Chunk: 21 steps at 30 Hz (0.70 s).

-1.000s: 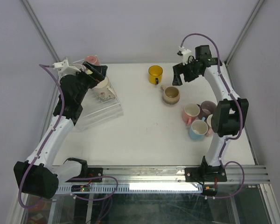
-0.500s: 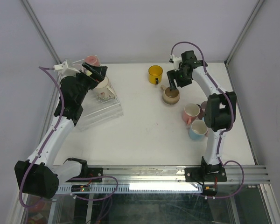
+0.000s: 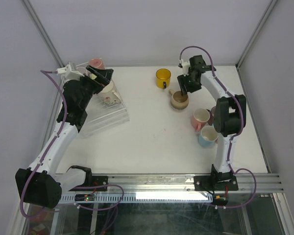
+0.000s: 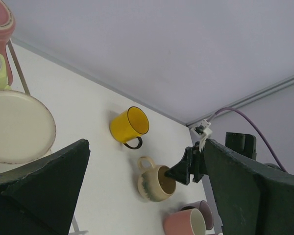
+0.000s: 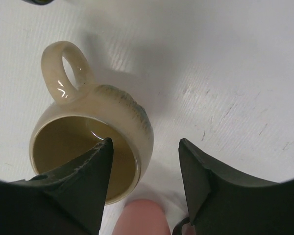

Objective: Load the cups into the dish rack
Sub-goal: Pick up the cup at the center of the board.

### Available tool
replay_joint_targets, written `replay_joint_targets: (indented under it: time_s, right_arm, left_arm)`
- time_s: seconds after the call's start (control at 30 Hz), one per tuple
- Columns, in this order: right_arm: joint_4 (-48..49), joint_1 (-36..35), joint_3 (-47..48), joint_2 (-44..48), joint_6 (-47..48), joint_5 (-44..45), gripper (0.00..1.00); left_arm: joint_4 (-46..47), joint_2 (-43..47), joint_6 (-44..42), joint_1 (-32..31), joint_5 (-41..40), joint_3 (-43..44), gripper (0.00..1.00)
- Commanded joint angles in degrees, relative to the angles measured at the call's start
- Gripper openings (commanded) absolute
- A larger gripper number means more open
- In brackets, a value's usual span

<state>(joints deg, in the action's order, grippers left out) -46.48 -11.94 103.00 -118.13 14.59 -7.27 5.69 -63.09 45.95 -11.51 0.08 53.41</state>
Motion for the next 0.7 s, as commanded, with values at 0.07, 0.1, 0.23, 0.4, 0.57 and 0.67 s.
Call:
replay_joint_targets:
  time_s: [0.07,0.1,0.23,0.4,0.57,0.67]
  right_arm:
    - [2.1,-0.3,-0.8,-0.3,-0.5,0.7,0.57]
    - [2.2,-0.3,-1.0,-0.3,-0.4,0.7,0.57]
    - [2.4,-0.3,-2.0,-0.4,-0.2,0.8,0.54]
    - [2.6,-0.4,-2.8,-0.2,0.2,0.9,0.51]
    - [3.1,-0.4,-3.5,0.1,0.6,1.1,0.47]
    - [3.2,-0.5,-4.0,0.3,0.7,1.0,0.44]
  left_arm:
    - [4.0,0.3,0.6,0.7,1.4,-0.7,0.99]
    - [4.0,0.3,0.5,0.6,1.4,-0.7,0.99]
    - [4.3,0.2,2.4,0.7,1.8,-0.9,0.99]
    - [4.7,0.2,3.0,0.6,2.0,-1.3,0.99]
    - [5.1,0.2,3.5,0.7,2.1,-1.5,0.99]
    - [5.3,0.2,3.7,0.6,2.2,-1.6,0.99]
